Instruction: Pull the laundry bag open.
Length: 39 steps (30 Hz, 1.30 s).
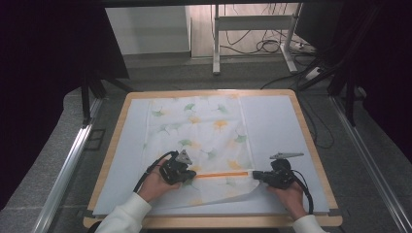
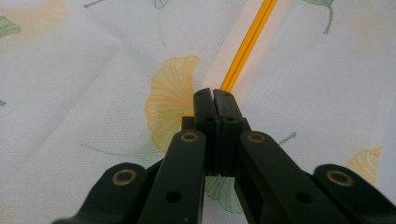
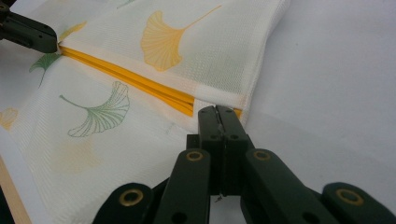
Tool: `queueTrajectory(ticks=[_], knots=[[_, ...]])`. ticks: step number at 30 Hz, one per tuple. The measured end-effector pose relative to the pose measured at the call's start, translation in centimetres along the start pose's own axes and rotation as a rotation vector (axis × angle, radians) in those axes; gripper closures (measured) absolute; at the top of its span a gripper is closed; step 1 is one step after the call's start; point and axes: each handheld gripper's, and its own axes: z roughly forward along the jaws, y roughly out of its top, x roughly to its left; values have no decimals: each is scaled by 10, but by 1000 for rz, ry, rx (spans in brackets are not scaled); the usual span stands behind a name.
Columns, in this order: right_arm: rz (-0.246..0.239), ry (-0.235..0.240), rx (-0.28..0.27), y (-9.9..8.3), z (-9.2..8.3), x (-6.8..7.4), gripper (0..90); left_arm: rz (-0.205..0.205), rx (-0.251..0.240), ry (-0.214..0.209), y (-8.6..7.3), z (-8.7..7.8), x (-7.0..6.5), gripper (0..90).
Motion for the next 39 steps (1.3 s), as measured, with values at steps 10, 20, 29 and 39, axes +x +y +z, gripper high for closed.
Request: queueTrajectory(ticks=[10,20,29,39], knots=[[1,0,1,0,0,0,899,-10,2,-4,-6,-4,5,900],[-5,-3,2,0,0,0,899,-21,3,4,-14,-10,8,900],[-10,-3,5,0,0,0,899,-25,2,7,-19,-14,11,900],[-4,-2,-1,0,0,0,899,-31,8,11,-25,-19,14,900]])
